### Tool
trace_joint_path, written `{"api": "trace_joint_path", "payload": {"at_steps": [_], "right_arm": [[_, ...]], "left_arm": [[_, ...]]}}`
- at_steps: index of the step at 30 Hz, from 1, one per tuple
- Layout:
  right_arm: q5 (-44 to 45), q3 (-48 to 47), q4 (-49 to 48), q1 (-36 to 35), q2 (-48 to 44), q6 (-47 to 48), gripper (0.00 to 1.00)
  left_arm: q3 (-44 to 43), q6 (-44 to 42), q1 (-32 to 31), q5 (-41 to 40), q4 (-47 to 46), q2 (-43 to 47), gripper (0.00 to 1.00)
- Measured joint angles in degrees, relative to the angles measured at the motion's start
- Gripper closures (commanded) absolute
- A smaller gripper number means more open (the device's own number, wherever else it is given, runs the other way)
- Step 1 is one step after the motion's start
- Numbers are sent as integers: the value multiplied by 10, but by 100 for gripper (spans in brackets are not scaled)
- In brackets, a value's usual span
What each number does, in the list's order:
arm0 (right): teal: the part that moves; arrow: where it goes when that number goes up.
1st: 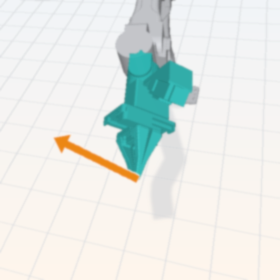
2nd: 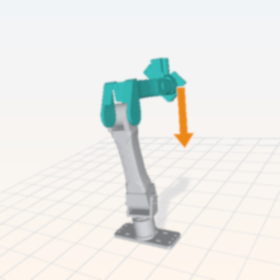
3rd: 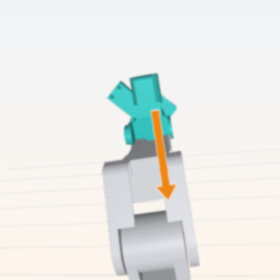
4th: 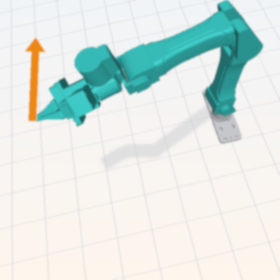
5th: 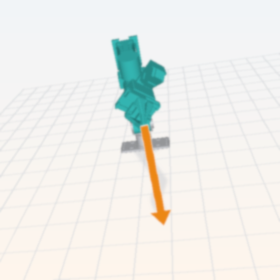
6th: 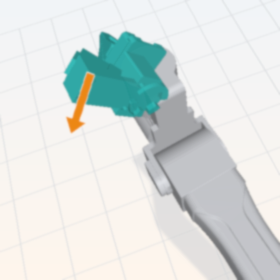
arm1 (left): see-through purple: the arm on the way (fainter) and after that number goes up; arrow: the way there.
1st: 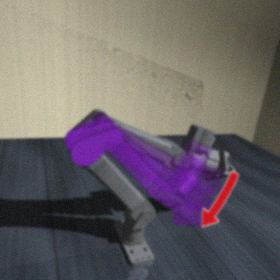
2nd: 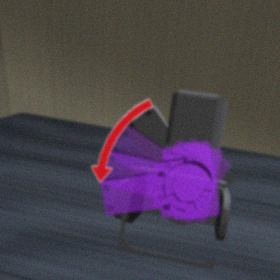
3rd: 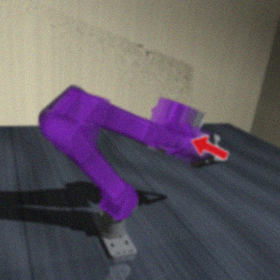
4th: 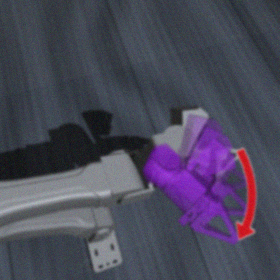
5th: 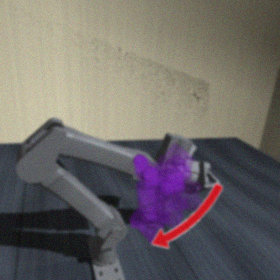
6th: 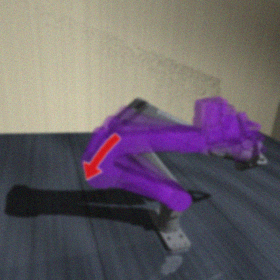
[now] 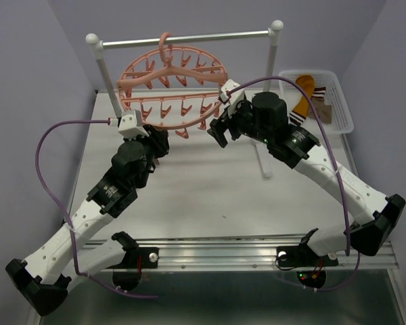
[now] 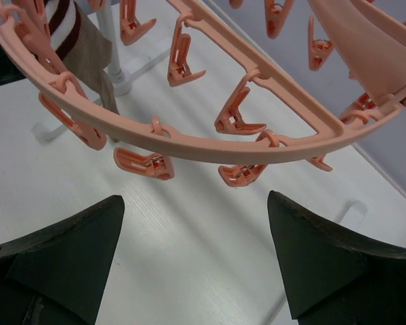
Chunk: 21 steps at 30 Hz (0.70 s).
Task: Clip the socks to the hanger
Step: Adjust the hanger on the clothesline.
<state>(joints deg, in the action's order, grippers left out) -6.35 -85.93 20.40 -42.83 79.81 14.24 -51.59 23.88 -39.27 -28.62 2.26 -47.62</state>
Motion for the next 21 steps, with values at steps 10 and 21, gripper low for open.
{"api": "trace_joint_path", "payload": {"at_steps": [10, 21], "right_arm": [[137, 10, -3, 0, -42, -103, 0], [339, 25, 31, 19, -99, -195, 0]], "left_arm": [[-47, 41, 0, 25, 73, -55, 100], [-47, 66, 0, 43, 88, -57, 100]]}}
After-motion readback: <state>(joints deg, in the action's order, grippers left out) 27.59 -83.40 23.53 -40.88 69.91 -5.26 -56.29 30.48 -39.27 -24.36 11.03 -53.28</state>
